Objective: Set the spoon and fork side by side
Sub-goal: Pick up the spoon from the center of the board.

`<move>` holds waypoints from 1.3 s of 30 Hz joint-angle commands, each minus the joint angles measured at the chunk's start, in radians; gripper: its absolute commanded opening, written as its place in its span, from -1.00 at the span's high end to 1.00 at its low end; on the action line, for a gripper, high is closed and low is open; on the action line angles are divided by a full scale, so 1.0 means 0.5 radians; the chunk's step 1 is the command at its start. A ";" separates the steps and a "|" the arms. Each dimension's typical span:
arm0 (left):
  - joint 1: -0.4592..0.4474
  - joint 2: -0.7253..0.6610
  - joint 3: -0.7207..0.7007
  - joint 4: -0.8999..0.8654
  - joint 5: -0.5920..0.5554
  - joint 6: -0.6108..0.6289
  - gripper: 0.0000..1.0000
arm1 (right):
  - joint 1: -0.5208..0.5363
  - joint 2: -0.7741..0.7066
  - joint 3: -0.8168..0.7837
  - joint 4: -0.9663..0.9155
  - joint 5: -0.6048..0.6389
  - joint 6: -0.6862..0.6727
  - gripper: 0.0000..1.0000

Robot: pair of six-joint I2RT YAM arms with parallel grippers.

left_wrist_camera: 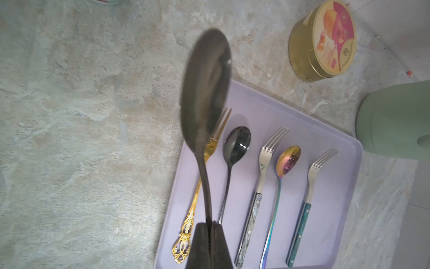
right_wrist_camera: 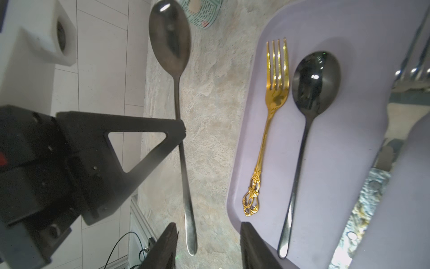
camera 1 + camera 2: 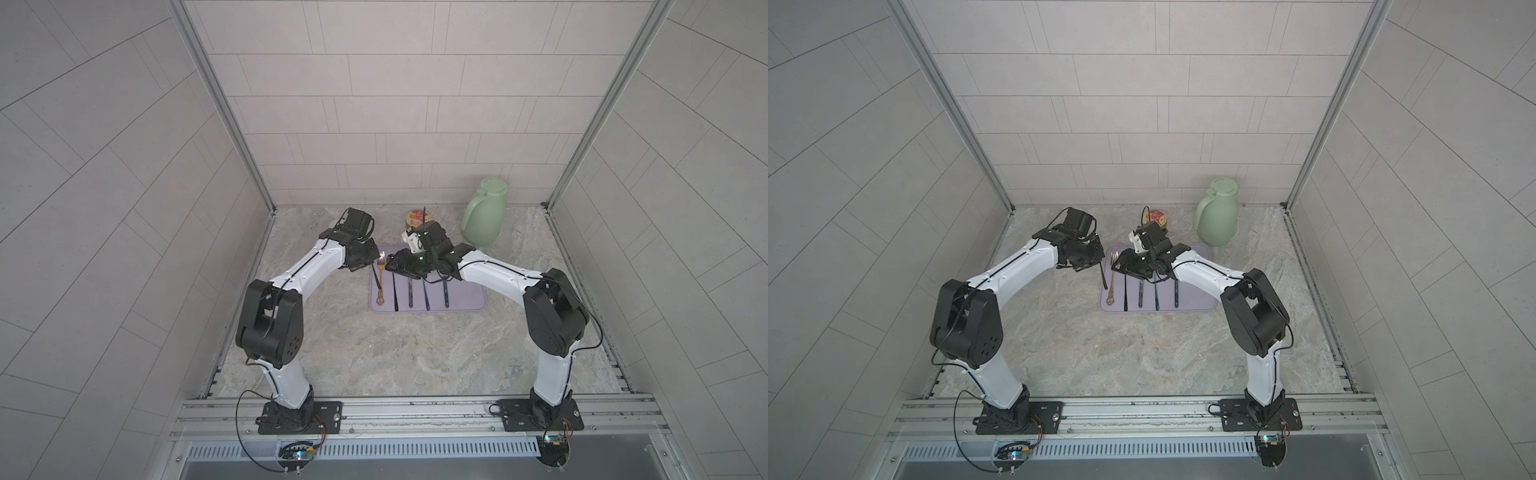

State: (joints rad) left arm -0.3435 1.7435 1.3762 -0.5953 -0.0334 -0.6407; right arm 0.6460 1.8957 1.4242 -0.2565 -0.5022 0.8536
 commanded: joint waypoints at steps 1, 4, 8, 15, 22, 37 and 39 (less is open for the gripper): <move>-0.037 -0.106 -0.041 0.067 0.072 -0.098 0.93 | 0.001 -0.035 -0.021 0.115 -0.095 0.030 0.06; -0.063 -0.135 -0.067 0.110 0.103 -0.134 0.93 | 0.000 -0.026 -0.055 0.176 -0.136 0.060 0.07; -0.075 -0.164 -0.101 0.161 0.148 -0.157 0.94 | 0.003 -0.022 -0.080 0.244 -0.171 0.096 0.11; -0.094 -0.192 -0.131 0.226 0.173 -0.234 0.93 | 0.006 -0.014 -0.097 0.288 -0.210 0.123 0.14; -0.120 -0.188 -0.171 0.320 0.254 -0.301 0.94 | 0.003 0.007 -0.078 0.286 -0.211 0.129 0.37; -0.148 -0.264 -0.171 0.362 0.332 -0.313 0.94 | -0.018 -0.036 0.003 0.041 -0.099 -0.004 1.00; -0.149 -0.276 -0.164 0.354 0.351 -0.299 0.94 | -0.029 -0.065 -0.001 0.015 -0.087 -0.021 1.00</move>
State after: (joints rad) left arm -0.4107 1.6485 1.2968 -0.4305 0.1020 -0.7963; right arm 0.6418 1.8961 1.4113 -0.2100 -0.5755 0.8669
